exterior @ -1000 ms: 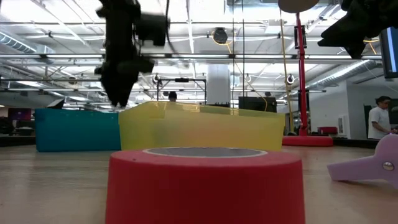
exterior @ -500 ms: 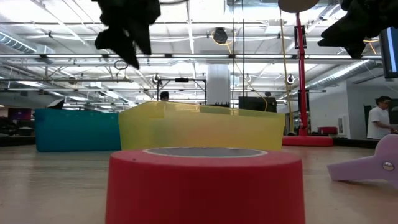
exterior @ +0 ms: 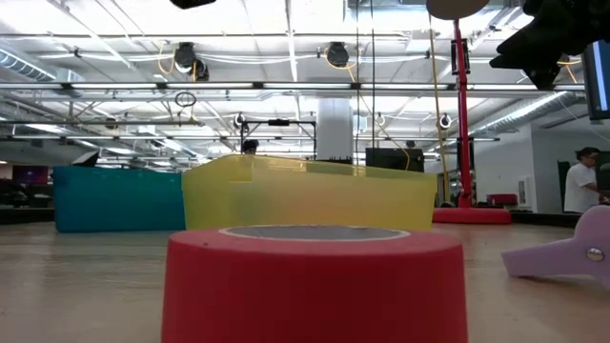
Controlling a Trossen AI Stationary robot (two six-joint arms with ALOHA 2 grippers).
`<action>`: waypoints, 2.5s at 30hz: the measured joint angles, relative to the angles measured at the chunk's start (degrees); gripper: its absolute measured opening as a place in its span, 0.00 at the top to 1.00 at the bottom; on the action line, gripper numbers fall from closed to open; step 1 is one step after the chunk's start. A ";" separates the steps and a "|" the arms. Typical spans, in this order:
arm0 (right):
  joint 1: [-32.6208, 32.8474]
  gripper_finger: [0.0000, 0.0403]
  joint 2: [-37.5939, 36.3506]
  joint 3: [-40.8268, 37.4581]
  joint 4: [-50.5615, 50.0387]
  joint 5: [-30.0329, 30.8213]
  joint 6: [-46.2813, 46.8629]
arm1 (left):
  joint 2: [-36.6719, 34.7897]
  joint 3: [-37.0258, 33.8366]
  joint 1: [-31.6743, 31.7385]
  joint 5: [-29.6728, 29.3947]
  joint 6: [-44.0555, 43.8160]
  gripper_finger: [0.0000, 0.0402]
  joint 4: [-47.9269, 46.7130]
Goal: Pick and place Stapler, Stapler remover, tape
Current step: Put the red tape into the blue bin
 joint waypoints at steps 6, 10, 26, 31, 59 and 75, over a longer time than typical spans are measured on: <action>0.00 0.75 0.02 0.00 -0.26 0.01 -0.24 | 6.62 -0.02 -4.29 0.35 -5.52 0.42 9.47; 0.00 0.75 0.02 0.00 -0.46 0.02 -0.25 | 12.00 0.78 -6.16 3.45 -11.73 0.42 11.12; 0.00 0.75 0.00 -0.02 -0.46 0.00 -3.02 | 29.24 22.41 -7.90 18.20 -21.99 0.42 -15.86; 0.00 0.75 0.01 -0.02 -0.51 0.00 -3.01 | 31.53 22.39 -7.14 21.84 -24.19 0.42 -15.24; 0.00 0.75 0.02 -0.02 -1.07 0.00 -3.04 | 32.41 22.37 -5.14 21.41 -18.11 0.42 -16.84; 0.00 0.75 0.00 -0.02 -1.03 0.02 -3.04 | 34.69 22.33 -4.86 22.00 -19.22 0.42 -20.46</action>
